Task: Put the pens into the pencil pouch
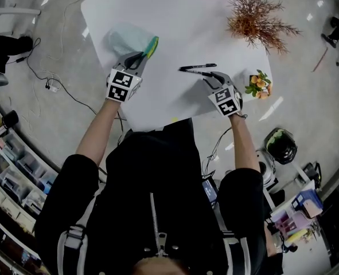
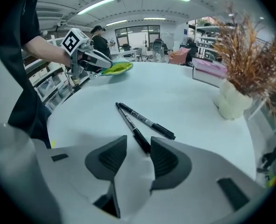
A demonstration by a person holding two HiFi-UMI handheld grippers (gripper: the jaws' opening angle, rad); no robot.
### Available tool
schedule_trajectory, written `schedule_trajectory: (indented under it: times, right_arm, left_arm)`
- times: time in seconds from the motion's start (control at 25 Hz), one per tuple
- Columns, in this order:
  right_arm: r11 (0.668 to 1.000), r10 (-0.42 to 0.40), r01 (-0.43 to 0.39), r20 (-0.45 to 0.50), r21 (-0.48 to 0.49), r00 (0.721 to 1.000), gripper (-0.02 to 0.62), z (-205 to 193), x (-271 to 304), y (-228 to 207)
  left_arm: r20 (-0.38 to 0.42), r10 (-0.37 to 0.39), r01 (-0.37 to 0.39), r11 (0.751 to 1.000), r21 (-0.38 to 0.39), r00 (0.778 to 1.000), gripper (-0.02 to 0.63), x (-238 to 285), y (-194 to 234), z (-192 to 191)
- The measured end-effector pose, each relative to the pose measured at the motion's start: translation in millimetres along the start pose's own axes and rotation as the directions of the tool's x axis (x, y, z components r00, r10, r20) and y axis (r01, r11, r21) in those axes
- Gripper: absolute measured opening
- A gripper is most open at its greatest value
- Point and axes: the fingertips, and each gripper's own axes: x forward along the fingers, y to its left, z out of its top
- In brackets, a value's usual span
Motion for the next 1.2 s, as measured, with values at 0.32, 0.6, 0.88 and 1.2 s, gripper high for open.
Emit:
schedule_trajectory:
  times: [0.32, 0.6, 0.88, 1.2]
  right_arm:
    - [0.999, -0.027, 0.025, -0.032, -0.048, 0.999, 0.149, -1, 5, -7]
    - [0.997, -0.016, 0.015, -0.017, -0.078, 1.000, 0.080, -5, 5, 0]
    - [0.995, -0.010, 0.010, 0.008, -0.094, 1.000, 0.063, -3, 2, 8]
    - [0.997, -0.007, 0.012, 0.062, -0.071, 0.998, 0.061, 12, -10, 14]
  left_arm:
    - [-0.003, -0.007, 0.007, 1.000, 0.007, 1.000, 0.054, -3, -1, -3]
    - [0.001, -0.008, 0.008, 1.000, 0.010, 1.000, 0.054, -6, 0, -4]
    - [0.009, -0.009, 0.009, 1.000, 0.014, 1.000, 0.054, -10, 0, 0]
    - [0.012, -0.011, 0.011, 1.000, 0.010, 1.000, 0.054, -10, 2, 2]
